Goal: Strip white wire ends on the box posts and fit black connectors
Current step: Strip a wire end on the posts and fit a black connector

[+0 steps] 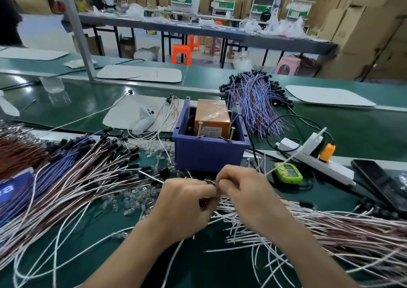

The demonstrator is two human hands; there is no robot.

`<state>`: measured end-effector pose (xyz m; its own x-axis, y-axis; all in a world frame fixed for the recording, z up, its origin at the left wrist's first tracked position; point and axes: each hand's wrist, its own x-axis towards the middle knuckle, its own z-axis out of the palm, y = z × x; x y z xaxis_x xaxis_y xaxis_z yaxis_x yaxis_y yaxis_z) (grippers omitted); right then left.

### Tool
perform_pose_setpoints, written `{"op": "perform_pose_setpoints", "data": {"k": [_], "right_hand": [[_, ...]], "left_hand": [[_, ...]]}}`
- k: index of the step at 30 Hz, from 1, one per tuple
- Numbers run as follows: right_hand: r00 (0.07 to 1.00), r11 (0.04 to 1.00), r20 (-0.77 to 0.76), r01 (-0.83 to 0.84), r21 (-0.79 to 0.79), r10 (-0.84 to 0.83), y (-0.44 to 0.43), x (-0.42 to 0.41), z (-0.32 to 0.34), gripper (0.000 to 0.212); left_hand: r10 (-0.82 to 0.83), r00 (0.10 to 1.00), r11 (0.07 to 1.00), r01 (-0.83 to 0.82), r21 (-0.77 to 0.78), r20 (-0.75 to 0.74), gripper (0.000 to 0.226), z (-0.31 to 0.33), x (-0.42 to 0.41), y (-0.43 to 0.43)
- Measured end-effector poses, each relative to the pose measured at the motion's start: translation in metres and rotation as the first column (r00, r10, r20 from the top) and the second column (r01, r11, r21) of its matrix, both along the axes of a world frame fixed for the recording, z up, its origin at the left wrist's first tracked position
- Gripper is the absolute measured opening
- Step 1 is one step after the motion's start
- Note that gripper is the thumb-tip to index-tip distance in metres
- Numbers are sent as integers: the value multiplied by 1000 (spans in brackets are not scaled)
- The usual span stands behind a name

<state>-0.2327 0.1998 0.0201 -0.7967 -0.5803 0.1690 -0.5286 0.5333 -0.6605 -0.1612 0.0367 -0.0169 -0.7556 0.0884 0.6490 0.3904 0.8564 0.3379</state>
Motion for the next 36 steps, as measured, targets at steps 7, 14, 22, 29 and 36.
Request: {"op": "perform_pose_setpoints", "data": {"k": [7, 14, 22, 29, 36], "right_hand": [[963, 987, -269, 62, 145, -21, 1, 14, 1, 16], [949, 981, -308, 113, 155, -61, 18, 5, 10, 17], [959, 992, -254, 123, -33, -127, 27, -1, 0, 20], [961, 983, -211, 162, -85, -177, 14, 0, -18, 21], [987, 976, -131, 65, -209, -94, 9, 5, -32, 22]], "left_hand": [[50, 999, 970, -46, 238, -11, 10, 0, 2, -2], [216, 965, 837, -260, 481, 147, 17, 10, 8, -40], [106, 960, 302, -281, 911, 261, 15, 27, 4, -66], [-394, 915, -374, -69, 925, -91, 27, 26, 8, -73], [-222, 974, -323, -125, 938, 53, 25, 26, 6, -81]]}}
